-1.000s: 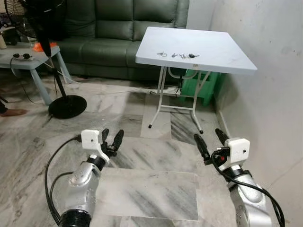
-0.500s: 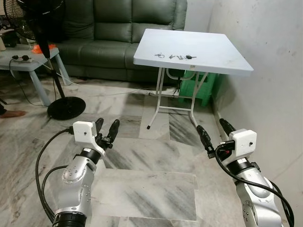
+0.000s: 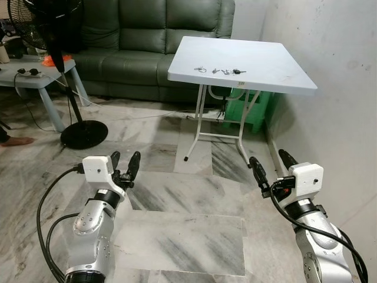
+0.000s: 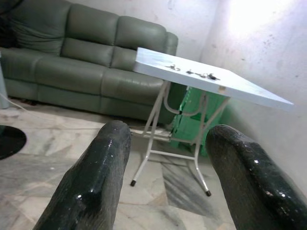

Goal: Hang keys on a hook

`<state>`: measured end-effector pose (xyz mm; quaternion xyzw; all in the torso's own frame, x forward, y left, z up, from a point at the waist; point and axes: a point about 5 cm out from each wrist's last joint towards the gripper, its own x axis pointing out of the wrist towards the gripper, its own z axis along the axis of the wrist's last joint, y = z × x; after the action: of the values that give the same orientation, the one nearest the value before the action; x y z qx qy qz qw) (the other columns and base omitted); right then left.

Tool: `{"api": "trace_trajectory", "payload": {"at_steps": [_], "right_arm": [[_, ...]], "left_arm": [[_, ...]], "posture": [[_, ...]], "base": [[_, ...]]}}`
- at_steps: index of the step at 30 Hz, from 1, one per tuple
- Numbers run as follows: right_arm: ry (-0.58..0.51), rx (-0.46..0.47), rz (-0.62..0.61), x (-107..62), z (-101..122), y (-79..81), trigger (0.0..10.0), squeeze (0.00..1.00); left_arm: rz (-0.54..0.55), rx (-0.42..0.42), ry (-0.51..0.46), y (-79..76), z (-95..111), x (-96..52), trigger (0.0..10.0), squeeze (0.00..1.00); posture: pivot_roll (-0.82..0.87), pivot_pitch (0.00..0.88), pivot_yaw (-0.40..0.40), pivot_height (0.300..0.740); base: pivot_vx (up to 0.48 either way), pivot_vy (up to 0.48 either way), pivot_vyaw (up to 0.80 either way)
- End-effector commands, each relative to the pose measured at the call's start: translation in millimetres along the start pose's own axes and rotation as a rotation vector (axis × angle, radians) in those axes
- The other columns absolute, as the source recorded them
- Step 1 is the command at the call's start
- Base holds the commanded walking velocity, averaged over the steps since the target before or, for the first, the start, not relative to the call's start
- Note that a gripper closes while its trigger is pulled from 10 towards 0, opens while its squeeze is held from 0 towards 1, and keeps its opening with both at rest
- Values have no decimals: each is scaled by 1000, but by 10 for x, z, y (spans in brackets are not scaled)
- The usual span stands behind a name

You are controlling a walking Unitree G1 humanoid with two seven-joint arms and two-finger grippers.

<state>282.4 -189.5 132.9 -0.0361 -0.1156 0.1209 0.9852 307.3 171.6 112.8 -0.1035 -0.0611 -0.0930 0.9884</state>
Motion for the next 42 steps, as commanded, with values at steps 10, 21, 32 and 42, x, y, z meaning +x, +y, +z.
{"api": "trace_trajectory", "payload": {"at_steps": [10, 21, 32, 42], "right_arm": [[-27, 14, -10, 78, 82, 5, 10000, 0], [-27, 21, -16, 75, 91, 11, 10000, 0], [-30, 18, -24, 61, 102, 7, 10000, 0], [-29, 17, -19, 69, 113, 1, 10000, 0]], "left_arm": [[-12, -29, 4, -107, -2, 57, 10000, 0], [-25, -27, 10, -121, 11, 96, 10000, 0], [-39, -34, 20, -163, -4, 131, 10000, 0], [-48, -42, 20, -178, -9, 142, 10000, 0]], "posture": [[-28, 0, -40, 740], [-38, 0, -37, 740], [-45, 0, -34, 740], [-44, 0, -37, 740]], "base": [[361, 0, 0], [358, 0, 0], [356, 0, 0], [356, 0, 0]]}}
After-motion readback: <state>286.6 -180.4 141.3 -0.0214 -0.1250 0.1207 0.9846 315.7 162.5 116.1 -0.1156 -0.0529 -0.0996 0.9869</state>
